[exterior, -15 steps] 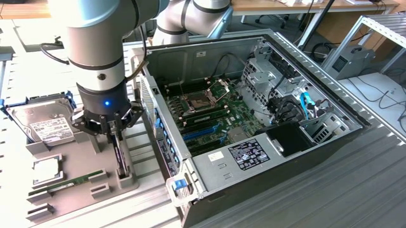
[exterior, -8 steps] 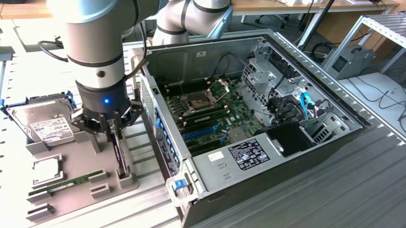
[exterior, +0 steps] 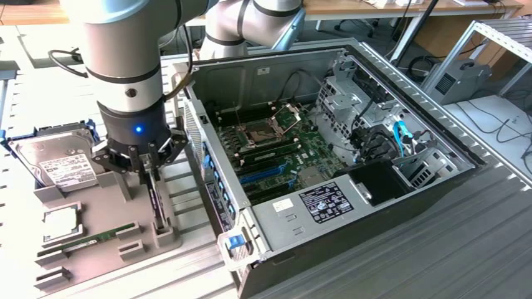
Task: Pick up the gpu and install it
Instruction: 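Pick up the gpu and move the gpu toward the slot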
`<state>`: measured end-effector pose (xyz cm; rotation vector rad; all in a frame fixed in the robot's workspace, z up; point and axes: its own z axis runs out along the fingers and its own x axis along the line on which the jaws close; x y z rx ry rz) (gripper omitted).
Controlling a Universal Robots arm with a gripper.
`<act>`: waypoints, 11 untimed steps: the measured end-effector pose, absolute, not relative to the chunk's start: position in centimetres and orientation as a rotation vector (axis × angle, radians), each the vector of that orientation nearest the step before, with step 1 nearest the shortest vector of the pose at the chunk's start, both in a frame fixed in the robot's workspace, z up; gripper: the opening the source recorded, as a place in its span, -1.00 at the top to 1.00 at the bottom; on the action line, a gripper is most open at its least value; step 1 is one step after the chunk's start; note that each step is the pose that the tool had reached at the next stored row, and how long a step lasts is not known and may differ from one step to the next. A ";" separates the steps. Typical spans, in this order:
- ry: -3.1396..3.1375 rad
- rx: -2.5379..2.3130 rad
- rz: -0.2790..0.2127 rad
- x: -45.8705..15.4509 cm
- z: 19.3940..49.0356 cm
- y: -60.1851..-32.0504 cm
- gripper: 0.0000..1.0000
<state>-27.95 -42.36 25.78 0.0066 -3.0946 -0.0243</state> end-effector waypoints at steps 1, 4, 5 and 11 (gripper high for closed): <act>-3.095 0.007 -0.024 -27.9 25.9 -42.4 0.46; -3.095 0.007 -0.024 -27.9 26.1 -42.4 0.46; -3.095 0.007 -0.025 -28.0 26.2 -42.4 0.46; -3.095 0.007 -0.024 -28.0 26.8 -42.4 0.46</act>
